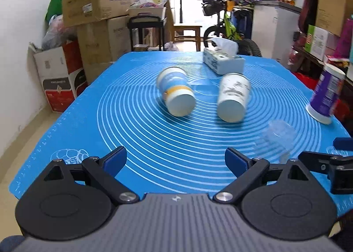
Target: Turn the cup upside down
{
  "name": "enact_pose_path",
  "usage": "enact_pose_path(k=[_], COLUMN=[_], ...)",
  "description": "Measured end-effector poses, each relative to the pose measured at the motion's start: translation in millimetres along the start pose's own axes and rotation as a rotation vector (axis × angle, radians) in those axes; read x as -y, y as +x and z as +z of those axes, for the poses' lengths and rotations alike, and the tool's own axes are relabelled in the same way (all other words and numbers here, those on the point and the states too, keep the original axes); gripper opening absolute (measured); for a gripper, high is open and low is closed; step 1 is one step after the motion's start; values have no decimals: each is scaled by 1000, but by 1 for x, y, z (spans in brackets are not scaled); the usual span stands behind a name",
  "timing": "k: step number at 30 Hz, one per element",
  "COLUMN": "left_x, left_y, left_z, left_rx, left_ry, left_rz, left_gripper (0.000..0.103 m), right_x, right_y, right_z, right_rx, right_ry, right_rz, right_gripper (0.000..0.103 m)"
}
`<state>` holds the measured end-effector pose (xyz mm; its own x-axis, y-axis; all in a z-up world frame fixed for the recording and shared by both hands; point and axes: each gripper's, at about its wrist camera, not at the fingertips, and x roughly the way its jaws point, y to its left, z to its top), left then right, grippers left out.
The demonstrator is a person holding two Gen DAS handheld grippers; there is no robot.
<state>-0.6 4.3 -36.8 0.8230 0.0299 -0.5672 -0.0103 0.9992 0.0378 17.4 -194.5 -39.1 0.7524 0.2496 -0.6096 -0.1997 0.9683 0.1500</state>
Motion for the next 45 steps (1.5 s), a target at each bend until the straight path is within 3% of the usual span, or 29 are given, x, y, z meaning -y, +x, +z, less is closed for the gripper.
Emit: enact_pose_path(k=[15, 45], left_x=[22, 33], left_y=[-25, -30], left_z=[-22, -27], left_rx=[-37, -35], left_ry=[21, 76], left_rz=[-42, -53], left_gripper=[95, 95], right_x=[14, 9], right_y=[-53, -65], right_z=[-35, -42], right_rx=[33, 18], right_ry=[6, -16], right_rz=[-7, 26], right_gripper=[100, 100])
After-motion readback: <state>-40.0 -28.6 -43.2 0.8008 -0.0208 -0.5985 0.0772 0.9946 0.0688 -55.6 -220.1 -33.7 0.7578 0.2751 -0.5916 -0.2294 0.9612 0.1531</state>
